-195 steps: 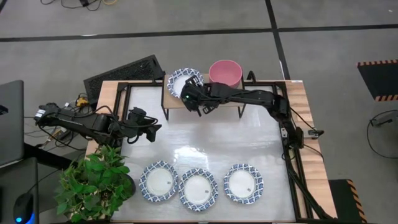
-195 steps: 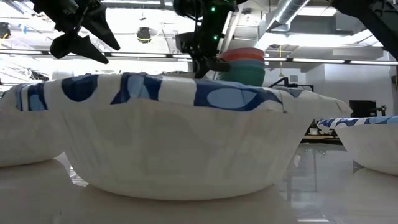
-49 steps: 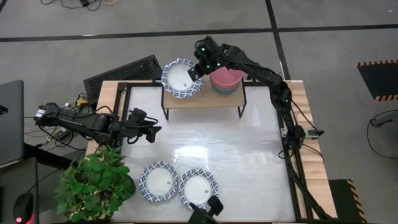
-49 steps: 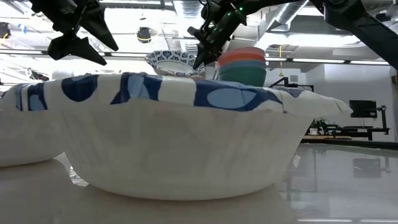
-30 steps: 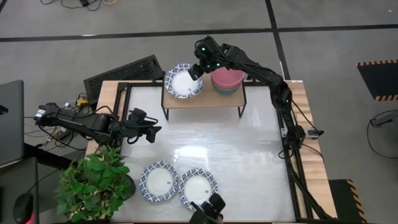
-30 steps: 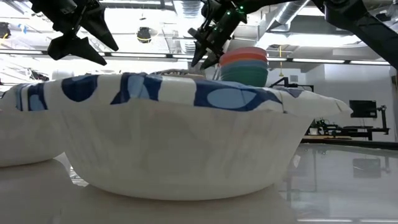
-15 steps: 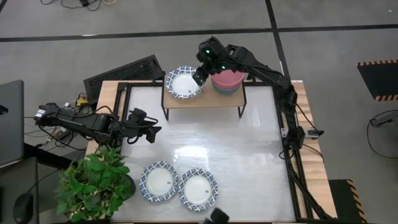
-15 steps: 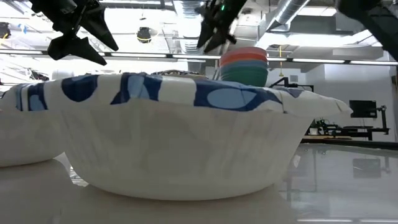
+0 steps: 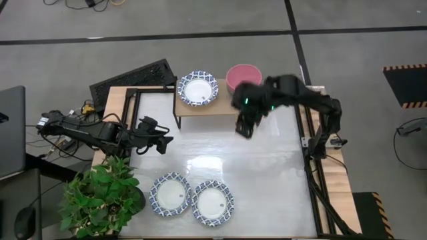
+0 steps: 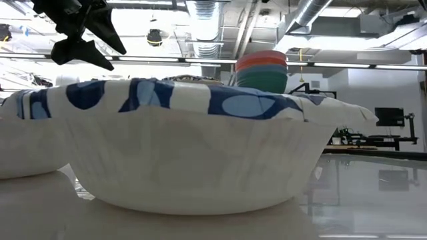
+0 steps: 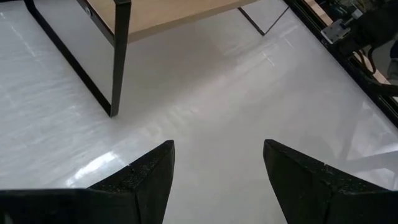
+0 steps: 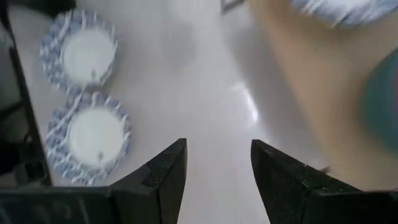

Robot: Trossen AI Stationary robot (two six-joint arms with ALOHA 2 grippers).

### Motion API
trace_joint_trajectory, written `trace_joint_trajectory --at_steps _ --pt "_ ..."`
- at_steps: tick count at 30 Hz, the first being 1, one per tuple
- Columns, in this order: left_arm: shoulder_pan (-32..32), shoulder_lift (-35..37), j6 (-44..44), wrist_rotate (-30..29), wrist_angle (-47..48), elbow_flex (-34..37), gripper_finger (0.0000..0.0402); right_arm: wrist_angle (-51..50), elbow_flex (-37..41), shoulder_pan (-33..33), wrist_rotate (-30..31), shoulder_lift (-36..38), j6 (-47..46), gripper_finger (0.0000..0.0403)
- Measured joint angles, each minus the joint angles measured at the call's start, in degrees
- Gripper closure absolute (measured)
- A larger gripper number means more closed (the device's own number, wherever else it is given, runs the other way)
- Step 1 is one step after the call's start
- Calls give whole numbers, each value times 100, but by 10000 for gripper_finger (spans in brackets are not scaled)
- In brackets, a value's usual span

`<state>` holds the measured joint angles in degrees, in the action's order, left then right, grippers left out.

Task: Place and stack bowls onto a shelf
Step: Stack the blue patterned bowl on top of the blue patterned bowls on the shelf

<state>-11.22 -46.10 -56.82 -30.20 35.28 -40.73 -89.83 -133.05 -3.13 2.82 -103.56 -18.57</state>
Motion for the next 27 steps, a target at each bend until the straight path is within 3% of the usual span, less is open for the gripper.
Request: trace_joint_trajectory --at_steps 9,17,27 --pt "0 -1 17 48 5 0 168 581 1826 1279 -8 -68 -682 202" --pt "0 -1 161 299 5 0 168 2752 3322 1299 -1125 -74 -685 202" --pt "2 -1 371 741 20 0 168 4687 4545 1373 -1097 -69 -1235 203"
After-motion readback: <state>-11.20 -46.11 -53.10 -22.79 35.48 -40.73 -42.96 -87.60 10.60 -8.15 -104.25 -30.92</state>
